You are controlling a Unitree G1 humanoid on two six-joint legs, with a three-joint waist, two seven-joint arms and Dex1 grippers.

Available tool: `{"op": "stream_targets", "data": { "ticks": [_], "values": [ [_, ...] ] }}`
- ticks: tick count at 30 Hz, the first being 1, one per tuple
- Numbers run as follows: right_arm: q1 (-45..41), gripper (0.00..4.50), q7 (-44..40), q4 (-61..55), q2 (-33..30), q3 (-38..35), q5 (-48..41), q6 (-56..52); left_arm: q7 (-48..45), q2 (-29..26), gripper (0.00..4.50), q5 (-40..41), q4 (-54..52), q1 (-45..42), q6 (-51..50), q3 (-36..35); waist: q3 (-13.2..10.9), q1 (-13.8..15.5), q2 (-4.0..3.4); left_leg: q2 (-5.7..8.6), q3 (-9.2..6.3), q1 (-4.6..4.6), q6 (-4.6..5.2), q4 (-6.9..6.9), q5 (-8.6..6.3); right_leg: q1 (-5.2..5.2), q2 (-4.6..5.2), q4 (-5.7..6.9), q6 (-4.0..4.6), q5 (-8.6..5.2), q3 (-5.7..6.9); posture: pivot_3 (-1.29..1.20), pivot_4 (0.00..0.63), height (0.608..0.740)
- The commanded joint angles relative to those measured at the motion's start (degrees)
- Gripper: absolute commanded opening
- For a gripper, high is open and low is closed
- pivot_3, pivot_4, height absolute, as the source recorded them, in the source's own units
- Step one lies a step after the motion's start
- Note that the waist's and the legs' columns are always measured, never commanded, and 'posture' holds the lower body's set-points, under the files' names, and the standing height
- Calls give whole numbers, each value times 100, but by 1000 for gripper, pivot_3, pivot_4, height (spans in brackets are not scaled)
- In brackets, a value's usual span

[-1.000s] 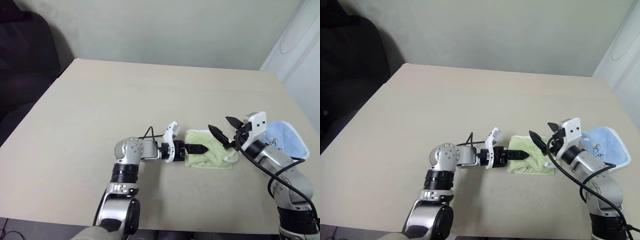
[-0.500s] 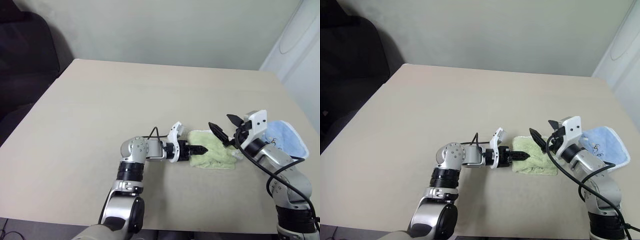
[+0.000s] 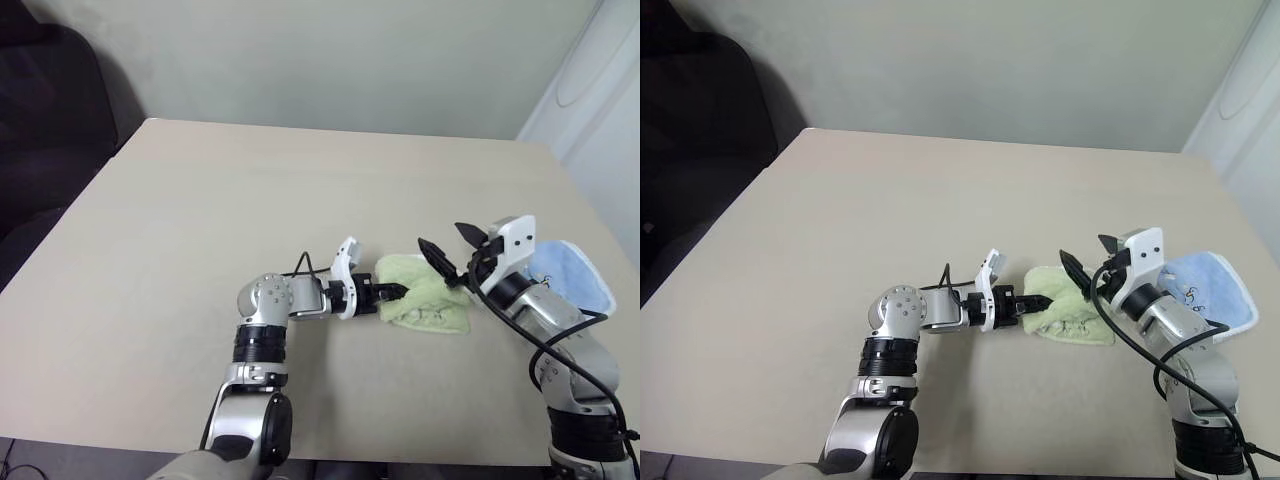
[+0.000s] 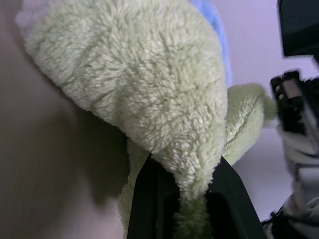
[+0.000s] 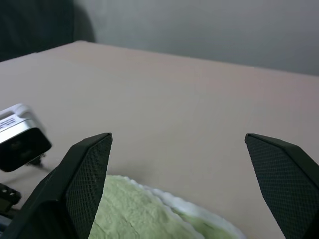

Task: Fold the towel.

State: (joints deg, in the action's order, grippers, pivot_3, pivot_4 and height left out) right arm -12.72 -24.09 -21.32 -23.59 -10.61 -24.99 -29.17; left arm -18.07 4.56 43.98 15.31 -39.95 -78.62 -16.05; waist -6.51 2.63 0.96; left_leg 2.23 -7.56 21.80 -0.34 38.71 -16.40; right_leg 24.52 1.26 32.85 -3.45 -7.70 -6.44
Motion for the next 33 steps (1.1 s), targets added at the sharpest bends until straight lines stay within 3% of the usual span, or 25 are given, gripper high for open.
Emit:
{"op": "stream_targets", "data": {
  "ticks": [1,7,10,15,19,24,31,32,33],
  "values": [
    [-298,4500,256,34,-19,-515,-28,329,170,-322,15,256,-206,-329,258,-650,-5,-20,0,-1,0,-2,0,0,0,0,-1,1,1,1,0,0,150,740],
    [-714,4500,473,307,-32,-938,-120,530,489,-1437,15,275,198,-854,769,-1561,-6,-108,2,-6,0,-29,-5,-21,0,-1,-10,6,16,11,-1,0,150,740],
    [-802,4500,439,412,-21,-891,-88,552,471,-2299,15,71,676,-1144,1383,-1897,-9,-105,7,-6,-2,-35,-22,-41,12,1,-10,4,25,17,0,0,150,740],
    [-949,4500,304,679,64,-677,-38,663,333,-3632,15,-331,1953,-1531,2642,-2244,-10,-103,10,-3,-6,-33,-30,-48,16,7,-10,0,28,18,0,0,150,740],
    [-1072,4500,207,874,108,-488,-2,784,163,-4183,15,-562,2869,-1616,3411,-2291,-11,-78,8,-1,-9,-28,-8,-48,4,11,-10,-1,36,22,1,0,150,740],
    [-1217,4500,123,1069,152,-360,-38,886,-23,-4470,15,-768,3716,-1341,4124,-2367,-10,-42,11,3,-23,13,-24,-48,11,45,-7,0,59,30,8,0,150,740],
    [-1093,4500,14,988,315,-91,-51,882,-148,-4235,15,-772,3930,-501,4161,-2360,-7,-50,23,-1,-26,17,-39,-52,18,57,-11,2,78,42,21,0,150,740],
    [-1079,4500,17,977,327,-86,-54,879,-123,-4215,683,-749,3920,-449,4148,-2385,-5,-49,26,-1,-28,18,-42,-52,18,57,-12,3,80,43,23,0,150,740],
    [-1054,4500,17,967,336,-75,-50,881,-119,-4190,917,-716,3882,-393,4123,-2408,-6,-50,25,-1,-29,17,-45,-52,17,56,-12,4,81,43,23,0,150,740]
  ]
}}
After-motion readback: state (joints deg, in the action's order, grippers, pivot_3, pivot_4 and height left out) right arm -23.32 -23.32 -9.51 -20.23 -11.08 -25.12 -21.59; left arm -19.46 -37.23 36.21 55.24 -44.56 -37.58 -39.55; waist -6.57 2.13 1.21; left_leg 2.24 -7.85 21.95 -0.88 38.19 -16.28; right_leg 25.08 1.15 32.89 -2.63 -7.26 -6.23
